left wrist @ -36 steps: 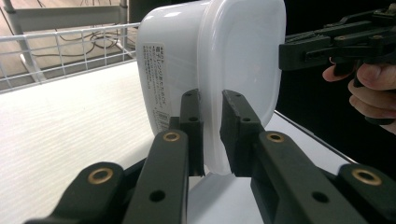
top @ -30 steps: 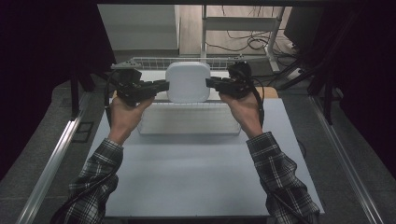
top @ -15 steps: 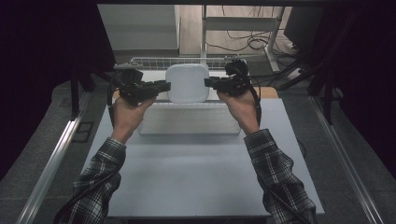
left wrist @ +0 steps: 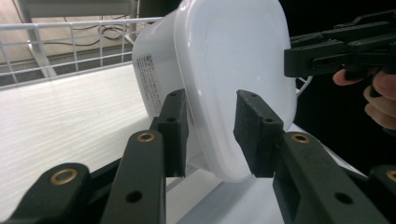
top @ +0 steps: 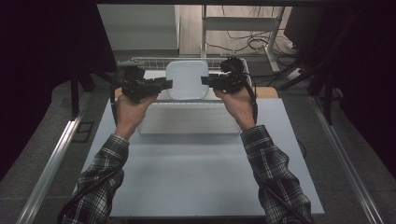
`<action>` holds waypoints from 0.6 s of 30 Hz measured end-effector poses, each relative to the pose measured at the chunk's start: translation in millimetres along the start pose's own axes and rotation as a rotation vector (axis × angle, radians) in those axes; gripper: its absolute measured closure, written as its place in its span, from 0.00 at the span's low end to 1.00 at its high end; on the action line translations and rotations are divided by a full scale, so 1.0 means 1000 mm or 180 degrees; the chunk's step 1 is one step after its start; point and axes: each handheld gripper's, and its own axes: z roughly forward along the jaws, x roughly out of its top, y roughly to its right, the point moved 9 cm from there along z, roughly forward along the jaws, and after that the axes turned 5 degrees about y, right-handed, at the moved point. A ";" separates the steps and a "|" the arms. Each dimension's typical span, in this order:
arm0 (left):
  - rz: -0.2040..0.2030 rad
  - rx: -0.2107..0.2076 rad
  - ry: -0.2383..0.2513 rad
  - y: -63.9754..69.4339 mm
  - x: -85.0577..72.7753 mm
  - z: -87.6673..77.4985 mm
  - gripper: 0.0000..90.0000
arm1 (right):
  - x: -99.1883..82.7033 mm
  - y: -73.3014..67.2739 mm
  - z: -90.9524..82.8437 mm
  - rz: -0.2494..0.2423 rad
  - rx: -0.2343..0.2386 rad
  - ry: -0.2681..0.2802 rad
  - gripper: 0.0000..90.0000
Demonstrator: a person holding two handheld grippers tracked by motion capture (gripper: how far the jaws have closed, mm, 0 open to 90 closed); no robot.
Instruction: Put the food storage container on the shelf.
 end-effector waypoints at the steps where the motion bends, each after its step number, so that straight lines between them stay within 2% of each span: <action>1: 0.0001 0.0016 -0.0011 -0.001 0.000 0.001 0.72 | 0.000 0.000 0.001 -0.0008 -0.0006 0.0001 0.71; 7: -0.0029 0.0045 -0.0050 -0.004 -0.001 0.005 0.72 | 0.002 0.003 0.004 0.0040 0.0011 -0.0010 0.70; 12: -0.0054 0.0055 -0.0077 -0.006 0.001 0.008 0.71 | 0.003 0.005 0.007 0.0000 -0.0008 -0.0019 0.68; 18: -0.0067 0.0157 -0.0108 -0.012 0.005 0.013 0.67 | 0.003 0.007 0.011 0.0014 -0.0025 -0.0022 0.63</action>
